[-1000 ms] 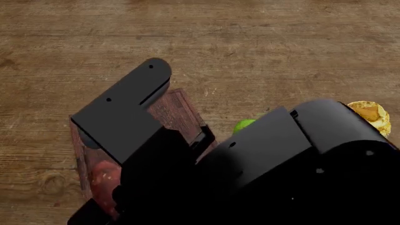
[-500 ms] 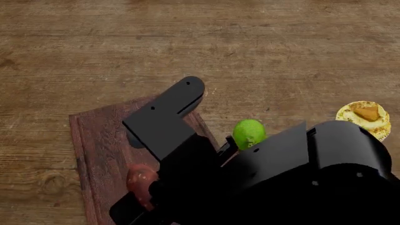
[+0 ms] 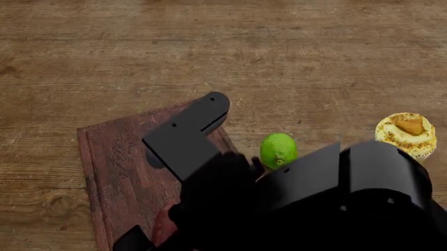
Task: Clear the non-vegetable object off the cutting board and place the vegetables onto it.
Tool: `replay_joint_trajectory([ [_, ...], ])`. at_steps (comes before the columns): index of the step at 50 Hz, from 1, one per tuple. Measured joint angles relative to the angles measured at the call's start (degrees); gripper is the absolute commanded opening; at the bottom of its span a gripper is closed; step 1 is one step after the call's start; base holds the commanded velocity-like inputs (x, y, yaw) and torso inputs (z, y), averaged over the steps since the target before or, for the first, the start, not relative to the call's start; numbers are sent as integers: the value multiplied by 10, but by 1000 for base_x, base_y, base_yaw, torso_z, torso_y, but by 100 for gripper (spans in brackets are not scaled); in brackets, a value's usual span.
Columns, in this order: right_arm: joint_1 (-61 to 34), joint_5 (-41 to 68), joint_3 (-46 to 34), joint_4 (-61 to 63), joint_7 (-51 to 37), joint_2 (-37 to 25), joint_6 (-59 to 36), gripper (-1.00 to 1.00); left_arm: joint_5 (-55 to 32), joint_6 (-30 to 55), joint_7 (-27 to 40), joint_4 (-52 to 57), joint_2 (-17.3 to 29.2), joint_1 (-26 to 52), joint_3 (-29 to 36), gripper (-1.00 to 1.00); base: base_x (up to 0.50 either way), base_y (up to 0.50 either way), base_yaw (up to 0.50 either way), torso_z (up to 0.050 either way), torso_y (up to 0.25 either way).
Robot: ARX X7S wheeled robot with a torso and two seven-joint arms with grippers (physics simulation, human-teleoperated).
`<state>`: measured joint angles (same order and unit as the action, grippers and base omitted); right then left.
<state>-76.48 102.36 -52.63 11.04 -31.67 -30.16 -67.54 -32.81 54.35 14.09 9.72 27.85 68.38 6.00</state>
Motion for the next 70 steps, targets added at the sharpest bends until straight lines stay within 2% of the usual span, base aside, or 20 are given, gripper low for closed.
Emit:
replay_joint_trajectory([
  [18,-77,67,14,26,-64,-13,-10,100,-5,4,3,5,1,2,-3,100,0,0,0,0,0],
  [35,-140,47,19,13,-69,-45,-39,100,-9,5,4,5,0,5,-3,100,0,0,0,0,0],
  [70,-112,-63,14,-31,-32,-122,-22,100,-18,10,11,11,-4,15,-3,100,0,0,0,0,0],
])
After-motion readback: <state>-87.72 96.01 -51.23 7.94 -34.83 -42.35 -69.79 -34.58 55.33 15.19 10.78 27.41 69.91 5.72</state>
